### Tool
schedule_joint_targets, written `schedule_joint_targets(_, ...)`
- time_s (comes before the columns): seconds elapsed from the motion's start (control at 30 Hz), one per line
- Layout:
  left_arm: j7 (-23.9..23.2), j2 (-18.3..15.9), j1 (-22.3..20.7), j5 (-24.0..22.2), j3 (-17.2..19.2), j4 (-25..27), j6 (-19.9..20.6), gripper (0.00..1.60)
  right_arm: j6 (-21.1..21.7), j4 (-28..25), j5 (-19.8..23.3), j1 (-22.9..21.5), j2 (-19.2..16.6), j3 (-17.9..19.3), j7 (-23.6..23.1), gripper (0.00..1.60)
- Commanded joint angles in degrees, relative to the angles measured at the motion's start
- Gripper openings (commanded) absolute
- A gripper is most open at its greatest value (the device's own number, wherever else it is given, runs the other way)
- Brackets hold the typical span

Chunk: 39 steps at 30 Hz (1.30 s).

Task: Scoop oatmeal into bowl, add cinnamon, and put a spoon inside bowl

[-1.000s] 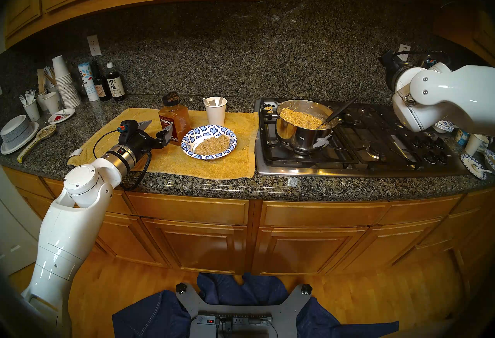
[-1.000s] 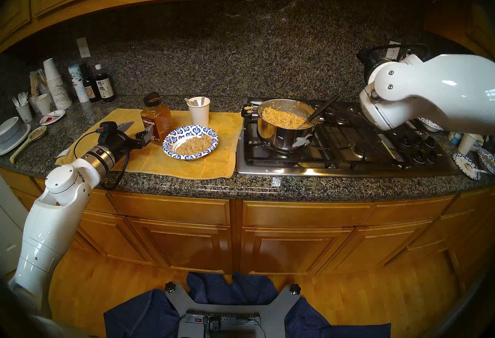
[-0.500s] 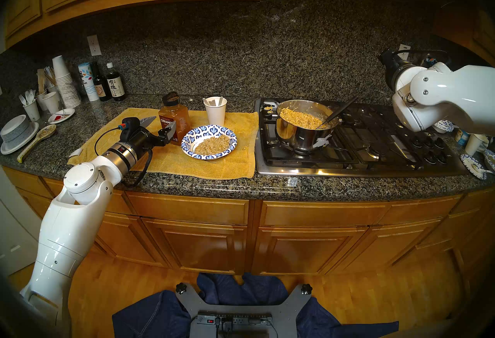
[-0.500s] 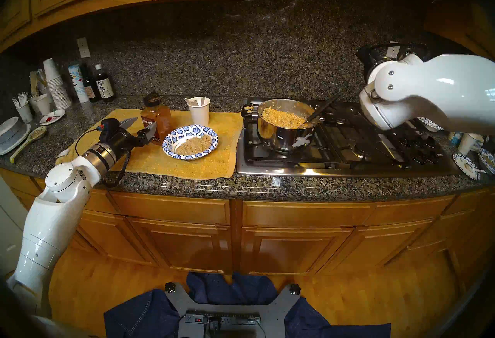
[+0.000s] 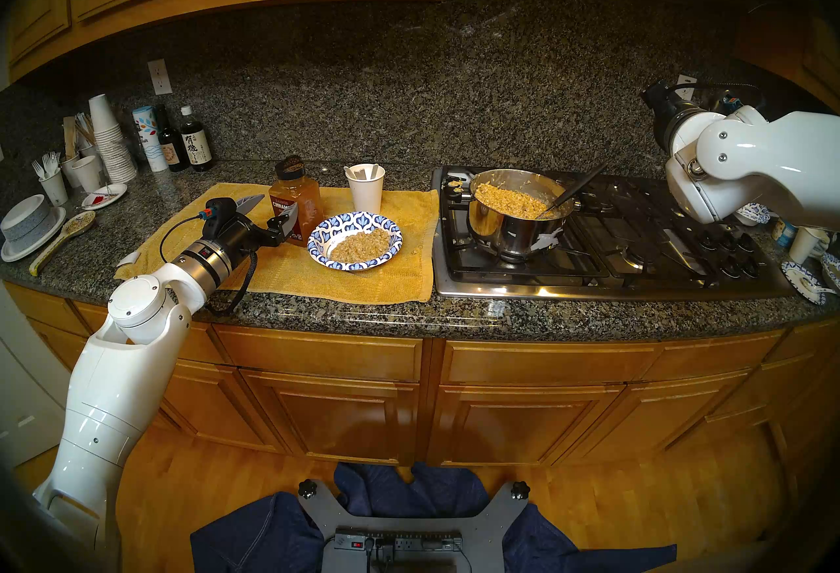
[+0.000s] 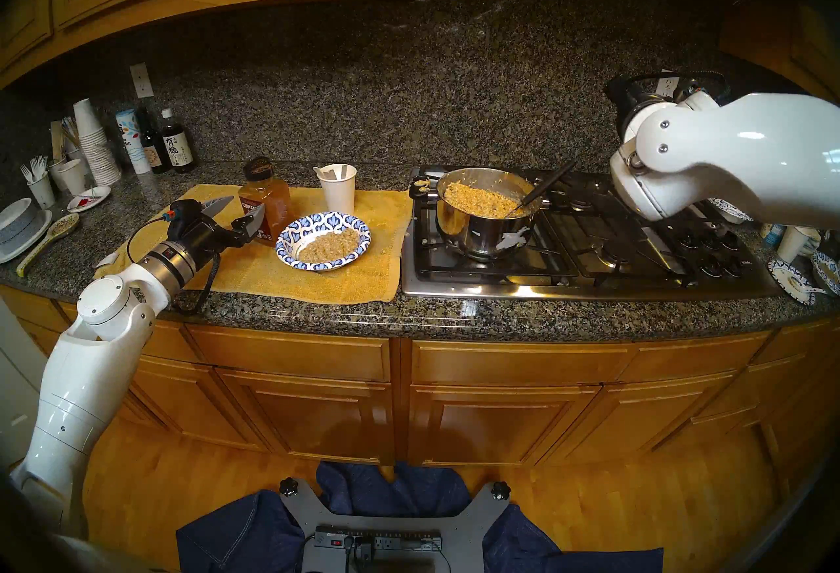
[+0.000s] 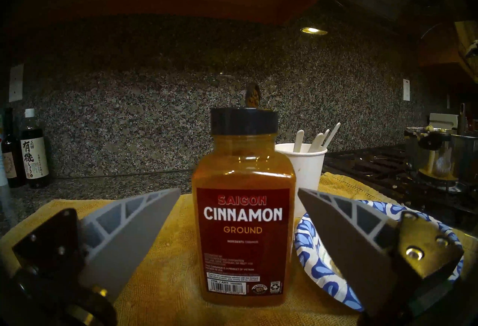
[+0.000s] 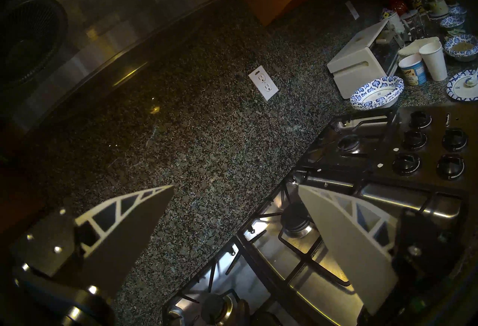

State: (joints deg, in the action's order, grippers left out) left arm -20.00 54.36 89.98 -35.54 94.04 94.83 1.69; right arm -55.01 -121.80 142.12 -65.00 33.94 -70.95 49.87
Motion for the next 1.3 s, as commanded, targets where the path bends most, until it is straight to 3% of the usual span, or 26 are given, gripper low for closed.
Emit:
schedule_joint_targets(0.0,-0.6,0.0,-3.2,0.4,-0.1,0.3,-1.9,1.60,0.0,0.3,-1.7,-1.1,0.0,1.6,4.4,1.60)
schedule_joint_targets(0.93,-0.7,1.1,-6.7,2.0,-1.9,-4.5,-2.6,1.60,0.0,0.3,-2.7,-0.7,-0.6,2.1,4.7,1.60)
schedule_joint_targets(1.27,1.3,2.4,-8.7,3.7,-3.3,-6.4,-2.0,1.60,0.0,0.3,-2.9,-0.6,-0.8,2.1,4.7,1.60)
